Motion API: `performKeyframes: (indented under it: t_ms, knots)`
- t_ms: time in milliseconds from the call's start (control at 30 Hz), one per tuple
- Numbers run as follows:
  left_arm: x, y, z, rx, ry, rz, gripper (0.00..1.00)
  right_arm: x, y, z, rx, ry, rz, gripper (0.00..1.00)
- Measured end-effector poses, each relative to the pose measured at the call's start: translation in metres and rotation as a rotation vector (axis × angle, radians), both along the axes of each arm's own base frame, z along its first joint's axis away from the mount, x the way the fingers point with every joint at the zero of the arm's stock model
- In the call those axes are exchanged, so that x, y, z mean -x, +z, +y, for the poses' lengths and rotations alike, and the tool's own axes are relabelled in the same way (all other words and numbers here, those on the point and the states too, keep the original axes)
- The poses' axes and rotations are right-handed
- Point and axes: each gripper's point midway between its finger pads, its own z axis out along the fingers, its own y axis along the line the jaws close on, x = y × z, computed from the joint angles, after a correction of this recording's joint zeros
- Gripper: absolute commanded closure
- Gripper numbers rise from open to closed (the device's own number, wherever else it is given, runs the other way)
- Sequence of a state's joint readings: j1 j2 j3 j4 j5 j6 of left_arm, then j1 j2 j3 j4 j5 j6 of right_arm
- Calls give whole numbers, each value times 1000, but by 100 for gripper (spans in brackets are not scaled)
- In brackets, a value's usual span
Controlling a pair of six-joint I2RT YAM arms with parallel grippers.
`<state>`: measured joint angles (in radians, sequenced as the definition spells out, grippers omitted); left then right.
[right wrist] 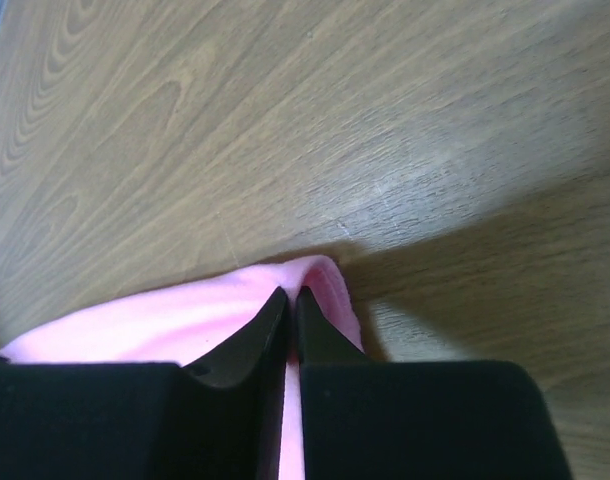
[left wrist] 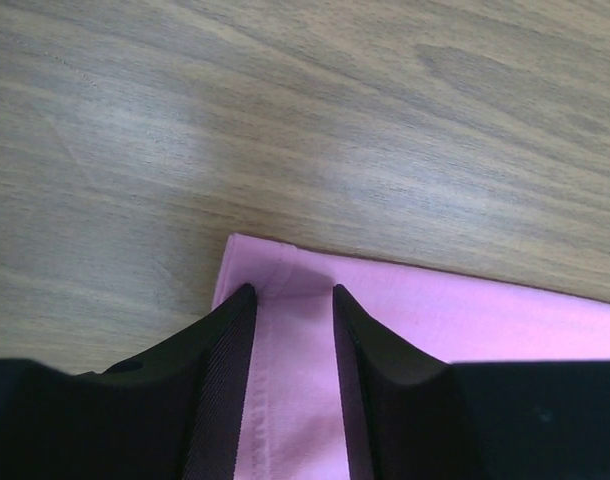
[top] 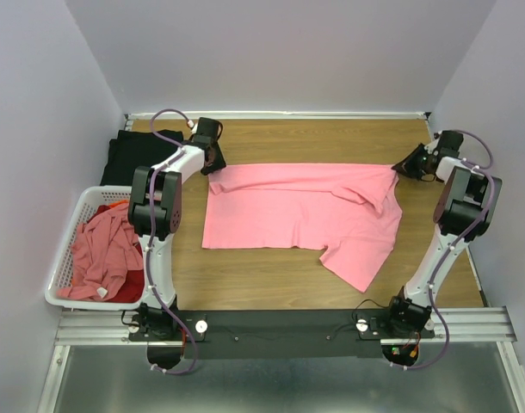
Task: Fold and stack the t-shirts
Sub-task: Fold the tshirt
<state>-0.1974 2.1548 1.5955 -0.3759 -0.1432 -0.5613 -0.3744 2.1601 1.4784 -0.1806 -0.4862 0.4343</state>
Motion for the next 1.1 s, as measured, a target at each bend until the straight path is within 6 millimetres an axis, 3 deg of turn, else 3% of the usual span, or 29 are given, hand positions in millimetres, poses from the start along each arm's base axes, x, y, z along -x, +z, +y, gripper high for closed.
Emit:
performKeyframes:
  t_ms: [133, 167, 200, 300, 400, 467, 533, 633, 733, 800, 900, 1000, 1100]
  knots:
    - [-2, 3, -1, 2, -7, -2, 39, 1, -3, 2, -1, 12, 3, 65]
    - [-2, 4, -1, 0, -10, -2, 36, 1, -3, 2, -1, 11, 3, 65]
    - [-4, 7, -1, -4, -13, -6, 34, 1, -3, 1, 1, 10, 2, 57]
    - [-15, 20, 0, -19, -22, -35, 24, 1, -1, -1, 23, 5, 6, 47]
    - [-28, 38, 1, -35, -29, -86, 22, 4, 12, -1, 81, -9, 15, 44]
    - [-32, 47, 2, -43, -32, -109, 20, 3, 32, 5, 126, -9, -1, 42]
    - [-27, 55, 2, -51, -34, -116, 20, 5, 55, 17, 177, -6, -26, 39]
    - [-10, 65, 4, -53, -23, -121, 18, 16, 91, 50, 235, 23, -71, 34]
    - [22, 74, 4, -38, -15, -114, 18, 36, 104, 85, 263, 68, -83, 34]
    - [47, 74, 6, -23, -7, -104, 19, 51, 101, 104, 275, 102, -68, 34]
    - [81, 65, 9, -2, 8, -84, 25, 86, 79, 132, 290, 159, -4, 35]
    - [98, 49, 13, 0, 18, -52, 30, 123, 52, 133, 304, 166, 91, 35]
    - [104, 39, 13, 7, 24, -31, 36, 145, 39, 126, 320, 153, 147, 35]
